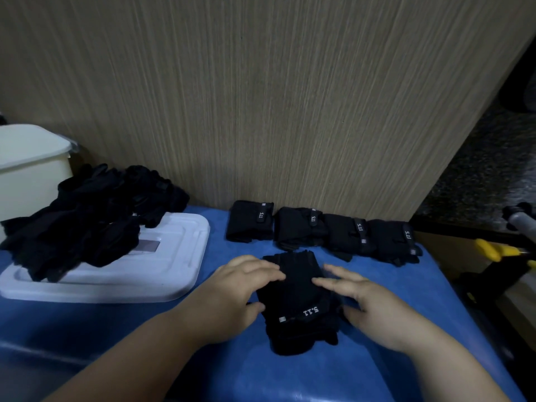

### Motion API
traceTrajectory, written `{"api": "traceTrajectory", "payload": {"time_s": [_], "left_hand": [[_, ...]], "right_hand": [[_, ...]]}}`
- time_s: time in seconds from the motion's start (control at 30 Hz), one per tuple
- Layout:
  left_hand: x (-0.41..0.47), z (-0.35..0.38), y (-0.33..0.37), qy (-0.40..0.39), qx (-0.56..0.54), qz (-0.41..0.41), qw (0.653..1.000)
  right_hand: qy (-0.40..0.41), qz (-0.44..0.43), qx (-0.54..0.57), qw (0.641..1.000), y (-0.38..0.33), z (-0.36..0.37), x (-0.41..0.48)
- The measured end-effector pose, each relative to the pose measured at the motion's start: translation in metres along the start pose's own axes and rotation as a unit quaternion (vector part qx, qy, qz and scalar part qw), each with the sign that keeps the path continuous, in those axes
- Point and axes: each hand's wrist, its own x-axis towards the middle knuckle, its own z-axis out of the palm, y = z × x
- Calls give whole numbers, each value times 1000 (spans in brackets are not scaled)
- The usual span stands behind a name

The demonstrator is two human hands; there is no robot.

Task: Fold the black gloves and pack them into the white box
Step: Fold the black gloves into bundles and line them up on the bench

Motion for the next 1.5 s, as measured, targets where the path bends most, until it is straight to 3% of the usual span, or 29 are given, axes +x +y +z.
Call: {"api": "traceTrajectory", "payload": {"time_s": [0.17,0.33,0.47,0.57,0.67,0.8,0.97,1.17,1.37,1.5], "left_hand": [[-4,0,3,-55,-57,28,997],[1,9,1,-67,-80,-1,995],[5,13,-1,-74,-57,3,996],[8,19,-1,-15,-71,14,997],[12,21,5,45,-151,-42,987],[18,23,6,48,-267,-125,954],[22,24,7,74,-348,-176,918],[24,22,13,85,-255,-228,936],[23,23,16,116,-191,-251,942],[19,23,23,170,-86,-211,959]], "right_hand": [[-17,-3,33,999,2,-1,-3],[-49,8,9,999,-2,1,-3],[-19,-16,-1,1000,0,6,-1],[29,-29,38,998,4,9,2],[81,-46,84,992,1,8,3],[154,-70,133,977,-7,7,5],[156,-39,199,967,-17,12,6],[194,48,258,945,-24,23,18],[201,96,182,958,-27,29,21],[230,88,51,968,-35,33,17]]}}
